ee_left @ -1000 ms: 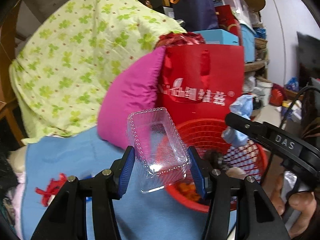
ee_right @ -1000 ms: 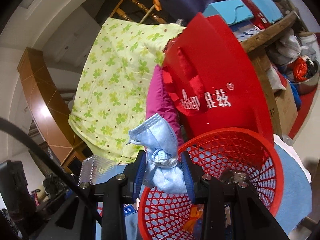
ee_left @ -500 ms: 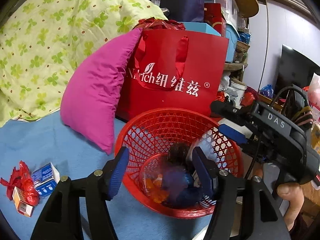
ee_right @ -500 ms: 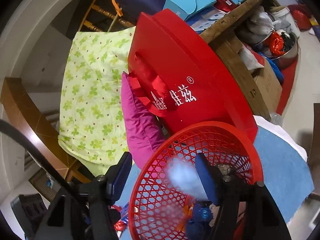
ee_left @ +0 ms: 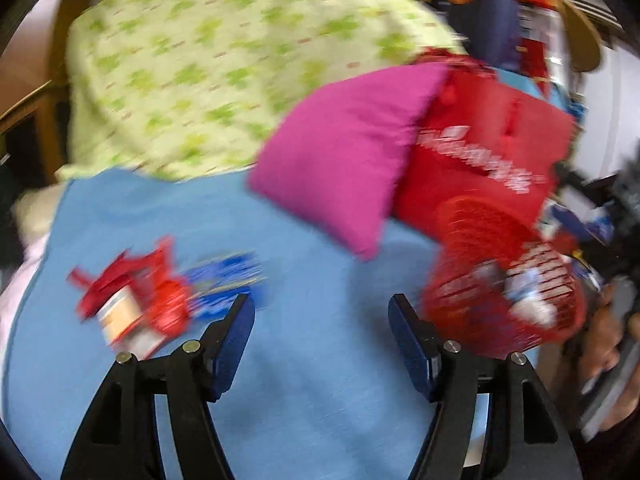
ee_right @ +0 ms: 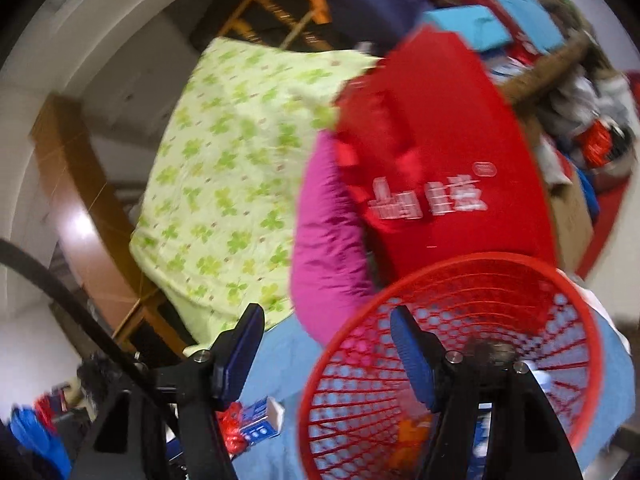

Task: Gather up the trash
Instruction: 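Move both tools back over the blanket toward the boxes, then grasp the white-orange box with the left tool while the right tool grasps the blue box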

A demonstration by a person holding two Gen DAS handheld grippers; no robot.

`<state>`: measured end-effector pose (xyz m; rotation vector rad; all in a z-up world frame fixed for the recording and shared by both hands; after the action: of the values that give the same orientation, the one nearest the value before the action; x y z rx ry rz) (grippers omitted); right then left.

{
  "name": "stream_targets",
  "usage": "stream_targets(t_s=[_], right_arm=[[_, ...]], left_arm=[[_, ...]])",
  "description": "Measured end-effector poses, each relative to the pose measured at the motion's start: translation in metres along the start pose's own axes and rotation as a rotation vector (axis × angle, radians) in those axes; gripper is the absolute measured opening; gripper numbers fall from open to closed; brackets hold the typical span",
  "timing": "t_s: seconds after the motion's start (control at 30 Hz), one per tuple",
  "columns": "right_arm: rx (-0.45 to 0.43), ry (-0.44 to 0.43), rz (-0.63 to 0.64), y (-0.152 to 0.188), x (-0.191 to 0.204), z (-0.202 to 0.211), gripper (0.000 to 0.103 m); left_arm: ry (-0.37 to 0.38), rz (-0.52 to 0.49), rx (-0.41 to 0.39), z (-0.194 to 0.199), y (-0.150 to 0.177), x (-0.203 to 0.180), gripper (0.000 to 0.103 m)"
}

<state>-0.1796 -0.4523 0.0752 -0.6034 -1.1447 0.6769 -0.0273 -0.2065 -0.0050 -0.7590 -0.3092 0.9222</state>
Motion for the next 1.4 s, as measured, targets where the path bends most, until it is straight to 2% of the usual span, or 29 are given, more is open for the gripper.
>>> stream_targets(t_s=[0.2,0.37,0.5,0.6,0.7,0.97,1.1,1.2,1.27,1.4], right_arm=[[0.019,-0.087,0.157,0.026,0.061,-0.020,0.069],[0.130,-0.102,0.220,0.057,0.094,-0.058,0.069],[0.232,-0.087,0.202,0.077,0.102,-0.090,0.069],[0.300,-0.086,0.163,0.086,0.099,-0.111,0.069],[0.325,-0.070,0.154,0.091,0.099,-0.124,0.069],[0.362,-0.035,0.210,0.099,0.102,-0.146,0.069],[0.404,-0.054,0.228,0.098,0.105,-0.177,0.070],[0.491,-0.093,0.190,0.101,0.102,-0.213,0.070],[0.520,-0.106,0.169,0.102,0.099,-0.235,0.070],[0.560,-0.149,0.123,0.101,0.094,-0.278,0.070]], left_arm=[[-0.170,0.164,0.017,0.010,0.035,0.102,0.070],[-0.206,0.273,0.022,0.010,0.051,0.150,0.070],[-0.176,0.323,0.026,-0.001,0.051,0.163,0.072],[-0.146,0.333,0.017,-0.014,0.039,0.164,0.076],[-0.114,0.363,0.002,-0.028,0.026,0.168,0.082],[-0.071,0.536,0.044,-0.077,0.019,0.192,0.082],[-0.058,0.584,0.062,-0.089,0.019,0.203,0.082],[-0.033,0.604,0.087,-0.097,0.021,0.209,0.081],[-0.010,0.623,0.107,-0.103,0.024,0.214,0.080],[0.041,0.637,0.162,-0.114,0.030,0.218,0.066]])
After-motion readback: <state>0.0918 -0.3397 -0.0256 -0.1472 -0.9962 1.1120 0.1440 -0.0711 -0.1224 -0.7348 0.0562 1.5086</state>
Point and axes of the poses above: each gripper's, at about its wrist camera, not at the fingertips, and z roughly against the way its jaws point, x to its left, y to its underside, the point moved 3 cm from there along -z, roughly the way its jaws point, and after that the axes turned 9 degrees about x, right-handed, at the moved point
